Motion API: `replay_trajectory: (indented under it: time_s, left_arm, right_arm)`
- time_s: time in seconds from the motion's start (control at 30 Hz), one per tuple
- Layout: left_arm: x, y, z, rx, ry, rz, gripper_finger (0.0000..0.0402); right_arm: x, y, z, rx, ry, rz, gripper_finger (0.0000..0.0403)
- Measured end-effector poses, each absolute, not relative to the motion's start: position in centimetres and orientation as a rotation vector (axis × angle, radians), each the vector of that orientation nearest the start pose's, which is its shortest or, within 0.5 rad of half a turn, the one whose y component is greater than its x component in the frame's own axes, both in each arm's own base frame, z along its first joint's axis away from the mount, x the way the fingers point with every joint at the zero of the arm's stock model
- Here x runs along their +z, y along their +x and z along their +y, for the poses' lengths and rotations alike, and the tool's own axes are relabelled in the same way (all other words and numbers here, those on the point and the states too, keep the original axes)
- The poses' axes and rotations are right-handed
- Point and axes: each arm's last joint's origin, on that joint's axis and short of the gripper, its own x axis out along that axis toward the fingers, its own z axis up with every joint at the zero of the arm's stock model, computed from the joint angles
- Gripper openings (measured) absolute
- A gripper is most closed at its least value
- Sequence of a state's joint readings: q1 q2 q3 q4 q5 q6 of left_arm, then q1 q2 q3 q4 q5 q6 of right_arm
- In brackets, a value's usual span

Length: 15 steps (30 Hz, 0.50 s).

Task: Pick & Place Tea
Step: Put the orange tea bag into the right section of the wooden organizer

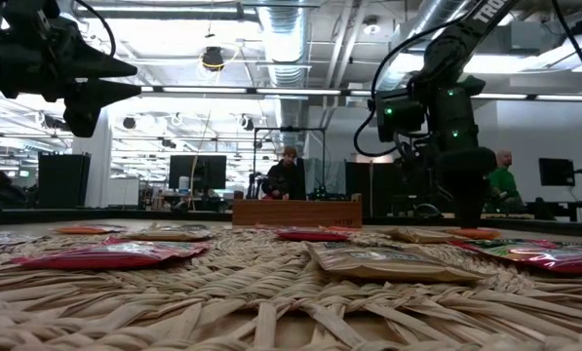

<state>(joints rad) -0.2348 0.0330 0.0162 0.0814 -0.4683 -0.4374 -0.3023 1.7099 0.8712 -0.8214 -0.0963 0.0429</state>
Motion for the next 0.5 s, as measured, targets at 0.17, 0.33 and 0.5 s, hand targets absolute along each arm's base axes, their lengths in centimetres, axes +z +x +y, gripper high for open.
replay_trajectory:
  time_s: [0.17, 0.33, 0.5]
  left_arm:
    - [17.41, 9.59, -0.95, 0.217, -0.457, -0.111, 0.0138]
    - [17.41, 9.59, -0.95, 0.216, -0.457, -0.111, 0.0138]
    - [17.41, 9.59, -0.96, 0.216, -0.458, -0.111, 0.0138]
  right_arm:
    - [13.4, 24.49, -7.36, -0.196, 0.352, 1.589, 0.0075]
    - [13.49, 24.52, -7.3, -0.186, 0.36, 1.58, 0.0039]
    - [13.52, 24.51, -7.26, -0.179, 0.366, 1.58, 0.0006]
